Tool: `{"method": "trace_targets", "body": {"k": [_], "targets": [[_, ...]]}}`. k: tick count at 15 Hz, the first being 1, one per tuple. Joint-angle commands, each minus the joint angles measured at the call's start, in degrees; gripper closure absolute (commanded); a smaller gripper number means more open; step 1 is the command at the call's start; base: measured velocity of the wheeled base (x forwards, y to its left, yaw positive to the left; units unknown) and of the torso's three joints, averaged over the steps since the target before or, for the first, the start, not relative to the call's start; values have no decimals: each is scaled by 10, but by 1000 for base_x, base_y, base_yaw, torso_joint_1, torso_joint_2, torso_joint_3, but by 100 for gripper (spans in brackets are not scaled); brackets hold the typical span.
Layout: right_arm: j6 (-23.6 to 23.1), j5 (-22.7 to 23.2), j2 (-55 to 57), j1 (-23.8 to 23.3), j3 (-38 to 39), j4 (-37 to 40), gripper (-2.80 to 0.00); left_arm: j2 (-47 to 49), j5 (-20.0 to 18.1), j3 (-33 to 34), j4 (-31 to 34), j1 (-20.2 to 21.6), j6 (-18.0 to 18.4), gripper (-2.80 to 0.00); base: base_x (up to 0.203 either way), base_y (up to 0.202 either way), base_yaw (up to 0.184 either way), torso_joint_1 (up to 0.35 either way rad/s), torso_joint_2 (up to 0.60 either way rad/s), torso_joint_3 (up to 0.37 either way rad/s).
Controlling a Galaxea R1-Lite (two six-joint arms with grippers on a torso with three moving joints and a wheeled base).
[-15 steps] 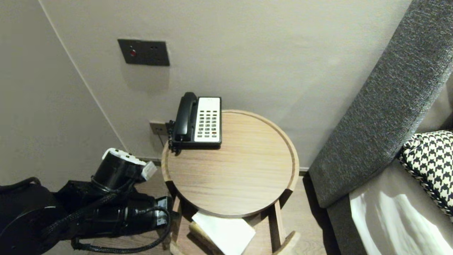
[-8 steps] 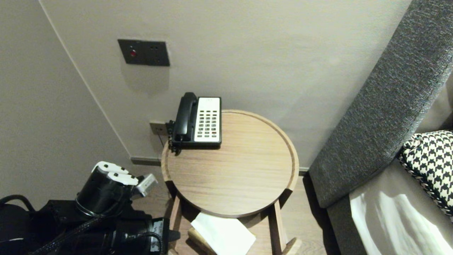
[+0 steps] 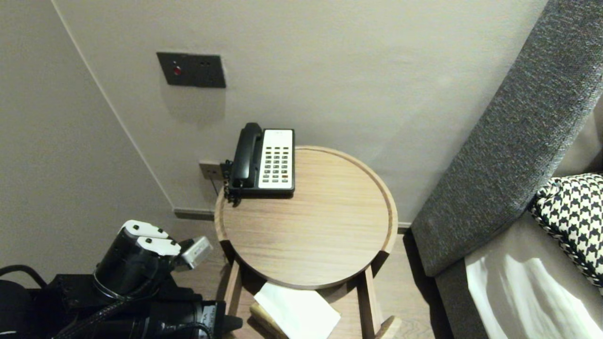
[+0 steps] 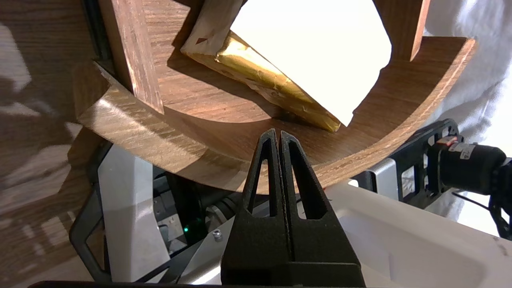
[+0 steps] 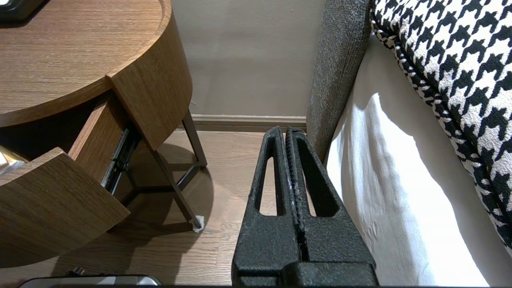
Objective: Open the nightstand drawer
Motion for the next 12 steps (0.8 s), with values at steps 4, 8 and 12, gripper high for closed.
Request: {"method": "trace_targets", "body": {"k": [4, 8, 12], "targets": [[0, 0, 1, 0, 23, 0, 0, 30, 0, 4, 0, -2, -1, 0, 0, 0, 0, 0, 0, 0], [0, 0, 1, 0, 23, 0, 0, 38, -10, 13, 0, -5, 21, 0, 0, 0, 0, 0, 0, 0], [0, 0, 1, 0, 23, 0, 0, 30, -25, 33, -1, -37, 27, 0, 0, 0, 0, 0, 0, 0]]}}
